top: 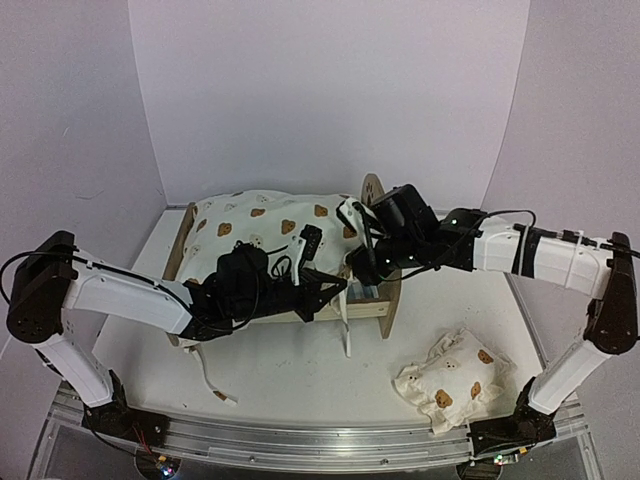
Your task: Set up the pet bed
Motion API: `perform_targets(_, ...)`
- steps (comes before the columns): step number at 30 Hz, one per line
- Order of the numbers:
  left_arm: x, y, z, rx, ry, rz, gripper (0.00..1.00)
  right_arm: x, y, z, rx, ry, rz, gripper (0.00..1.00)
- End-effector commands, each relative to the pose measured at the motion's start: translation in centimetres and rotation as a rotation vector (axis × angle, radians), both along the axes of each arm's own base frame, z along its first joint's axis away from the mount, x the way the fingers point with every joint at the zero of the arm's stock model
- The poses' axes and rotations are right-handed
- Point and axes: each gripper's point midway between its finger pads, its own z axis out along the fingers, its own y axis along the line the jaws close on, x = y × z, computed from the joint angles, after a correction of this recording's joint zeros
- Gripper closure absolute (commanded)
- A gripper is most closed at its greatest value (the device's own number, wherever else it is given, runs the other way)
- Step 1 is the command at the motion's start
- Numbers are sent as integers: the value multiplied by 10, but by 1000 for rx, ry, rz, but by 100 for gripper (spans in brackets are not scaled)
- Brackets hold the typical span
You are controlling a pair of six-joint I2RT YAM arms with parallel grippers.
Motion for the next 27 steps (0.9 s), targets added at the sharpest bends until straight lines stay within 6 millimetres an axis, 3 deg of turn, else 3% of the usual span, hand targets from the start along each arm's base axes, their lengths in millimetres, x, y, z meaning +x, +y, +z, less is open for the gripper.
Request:
perform_targets(1,2,-13,35,-75,-65,-25,100,-26,-18,35,92,144,-82,34)
perform_targets(8,10,-8,50,-97,-91,27,100,-27,-58,55,33,132,-245,29)
perform_targets(12,15,-15,73,-127,-143,29,100,-26,-82,60,-21,103,-338,29)
perform_targets(17,23,-23,96,-148,-200,52,100,-39,-99,58,-48,129,-361,28)
perform_targets(21,25,-30,88,-128,-181,42,100,-39,-107,46,-40,161,-372,28)
perform_targets(27,27,-45,47,-57,-118,8,100,-40,-80,34,112,206,-293,35)
